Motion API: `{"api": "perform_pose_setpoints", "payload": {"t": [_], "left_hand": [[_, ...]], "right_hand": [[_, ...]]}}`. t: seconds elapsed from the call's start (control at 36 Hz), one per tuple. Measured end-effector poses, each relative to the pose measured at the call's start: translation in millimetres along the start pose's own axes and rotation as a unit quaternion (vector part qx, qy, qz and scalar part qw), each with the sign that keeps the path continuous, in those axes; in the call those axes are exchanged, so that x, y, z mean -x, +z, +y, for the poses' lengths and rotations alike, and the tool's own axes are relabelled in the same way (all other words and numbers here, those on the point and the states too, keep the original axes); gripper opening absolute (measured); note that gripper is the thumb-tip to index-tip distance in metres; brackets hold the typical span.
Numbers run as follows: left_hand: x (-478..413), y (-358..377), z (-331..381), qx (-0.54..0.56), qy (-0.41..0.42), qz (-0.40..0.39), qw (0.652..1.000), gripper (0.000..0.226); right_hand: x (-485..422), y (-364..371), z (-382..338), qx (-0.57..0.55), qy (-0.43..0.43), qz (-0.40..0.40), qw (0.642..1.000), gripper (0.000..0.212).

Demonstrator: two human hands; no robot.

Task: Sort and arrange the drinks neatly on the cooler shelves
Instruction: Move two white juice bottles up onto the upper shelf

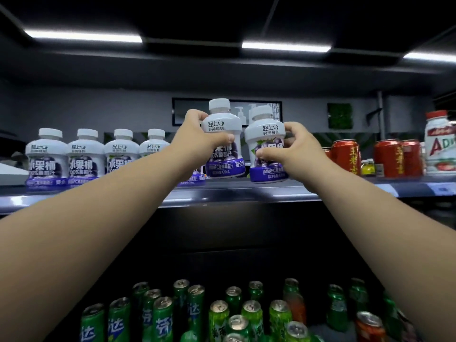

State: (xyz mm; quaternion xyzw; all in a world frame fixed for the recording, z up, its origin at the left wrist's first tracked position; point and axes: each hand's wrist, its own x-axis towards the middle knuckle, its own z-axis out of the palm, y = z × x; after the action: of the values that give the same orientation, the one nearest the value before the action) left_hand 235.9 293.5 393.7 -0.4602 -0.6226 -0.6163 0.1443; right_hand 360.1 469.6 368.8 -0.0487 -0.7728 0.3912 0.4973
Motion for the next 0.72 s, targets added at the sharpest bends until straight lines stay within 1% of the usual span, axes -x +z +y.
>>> {"api": "perform_pose_setpoints", "payload": {"t": [0.06, 0.25, 0.36, 0.44, 0.53, 0.56, 0.64, 0.72], "left_hand": [[-9, 7, -3, -0.019, 0.005, 0.004, 1.0, 0.056], [-36, 32, -23, -0.071, 0.011, 0.019, 0.997, 0.056], [-45, 43, -38, -0.091, 0.003, 0.031, 0.995, 0.06], [-48, 50, -53, -0.1, 0.006, 0.033, 0.994, 0.059], [-52, 58, -68, -0.116, 0.02, 0.036, 0.992, 0.06], [-54, 61, -72, -0.11, 0.02, 0.04, 0.993, 0.061], [-59, 66, -85, -0.102, 0.012, 0.054, 0.993, 0.061], [-64, 69, -94, -0.109, 0.013, 0.066, 0.992, 0.06]], "right_hand": [[-11, 1, 7, 0.0, -0.002, 0.012, 1.0, 0.072], [-43, 13, 34, 0.005, -0.013, 0.053, 0.998, 0.07], [-54, 22, 49, 0.033, -0.026, 0.059, 0.997, 0.078], [-57, 28, 64, 0.038, -0.023, 0.05, 0.998, 0.069], [-61, 33, 78, 0.001, 0.009, 0.052, 0.999, 0.059], [-63, 34, 81, -0.005, 0.016, 0.056, 0.998, 0.06], [-70, 36, 88, 0.022, 0.019, 0.056, 0.998, 0.066], [-76, 37, 95, 0.05, 0.014, 0.041, 0.998, 0.064]]}}
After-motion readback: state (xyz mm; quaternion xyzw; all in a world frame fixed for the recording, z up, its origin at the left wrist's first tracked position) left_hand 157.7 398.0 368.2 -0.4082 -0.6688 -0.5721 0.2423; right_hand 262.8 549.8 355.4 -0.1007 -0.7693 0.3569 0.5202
